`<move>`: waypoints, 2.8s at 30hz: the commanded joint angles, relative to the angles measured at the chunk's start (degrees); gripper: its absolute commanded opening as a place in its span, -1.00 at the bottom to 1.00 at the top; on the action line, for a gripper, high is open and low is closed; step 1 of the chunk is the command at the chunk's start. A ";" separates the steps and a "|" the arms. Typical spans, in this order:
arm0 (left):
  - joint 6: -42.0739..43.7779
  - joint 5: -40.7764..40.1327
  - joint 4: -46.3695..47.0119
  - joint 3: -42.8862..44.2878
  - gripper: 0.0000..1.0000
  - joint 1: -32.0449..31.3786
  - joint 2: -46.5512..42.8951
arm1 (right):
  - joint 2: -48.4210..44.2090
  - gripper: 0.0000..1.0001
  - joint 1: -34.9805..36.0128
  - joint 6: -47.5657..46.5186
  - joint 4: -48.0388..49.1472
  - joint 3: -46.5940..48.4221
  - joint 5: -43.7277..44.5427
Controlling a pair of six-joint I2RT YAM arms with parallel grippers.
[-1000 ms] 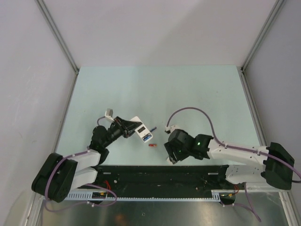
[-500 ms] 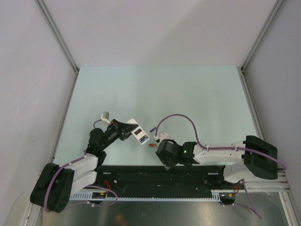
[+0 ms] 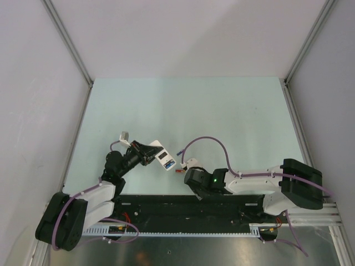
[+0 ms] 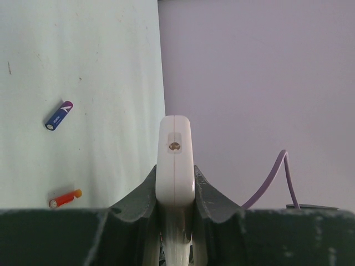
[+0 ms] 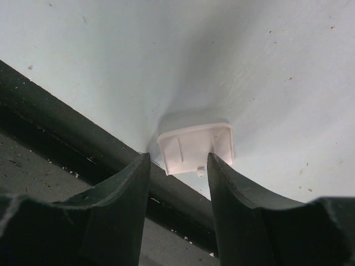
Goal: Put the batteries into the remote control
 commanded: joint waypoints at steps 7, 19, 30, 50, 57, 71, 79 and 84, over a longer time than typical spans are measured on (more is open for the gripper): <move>1.30 0.54 0.75 -0.46 -1.00 0.49 -1.37 | 0.06 -0.37 -0.63 1.12 -0.23 -0.19 1.19; 1.48 0.54 0.48 -0.19 -1.00 0.49 -1.11 | -2.66 -1.00 -3.17 2.71 0.65 -0.10 0.05; 1.39 0.36 0.31 0.33 -1.00 0.49 -1.02 | -11.36 -0.92 -12.75 2.19 2.24 -0.18 -6.71; 2.27 0.89 -0.31 -0.37 -1.00 0.49 -2.34 | -1.36 0.15 2.71 1.04 -10.69 3.24 1.80; 2.45 1.06 -0.48 -0.63 -1.00 0.49 -2.52 | 1.99 0.08 3.77 1.56 -11.39 4.73 6.46; 2.53 1.06 -0.48 -0.54 -0.99 0.49 -2.16 | 1.02 -0.42 3.59 1.65 -12.79 5.88 7.70; 2.45 1.06 -0.48 -0.63 -1.00 0.41 -2.51 | -2.40 -0.82 2.89 1.21 -14.11 7.99 7.96; 2.45 1.06 -0.57 -0.89 -0.99 0.41 -2.78 | -3.20 -0.61 2.18 0.25 -15.26 8.69 7.00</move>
